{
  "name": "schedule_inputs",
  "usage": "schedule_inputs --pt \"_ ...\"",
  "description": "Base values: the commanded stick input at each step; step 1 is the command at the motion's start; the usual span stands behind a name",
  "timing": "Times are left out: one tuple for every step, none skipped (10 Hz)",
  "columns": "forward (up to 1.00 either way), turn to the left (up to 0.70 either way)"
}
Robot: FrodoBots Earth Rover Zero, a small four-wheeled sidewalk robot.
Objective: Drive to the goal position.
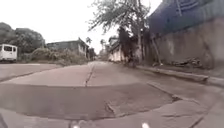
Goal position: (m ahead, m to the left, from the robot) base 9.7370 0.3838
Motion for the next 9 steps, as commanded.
schedule_inputs --pt "0.85 0.01" --pt "0.85 0.01" --pt "0.85 0.01" --pt "0.85 0.01" --pt "0.85 0.01" --pt "0.85 0.01" --pt "0.85 0.01" --pt "0.85 0.01" --pt "0.85 0.01"
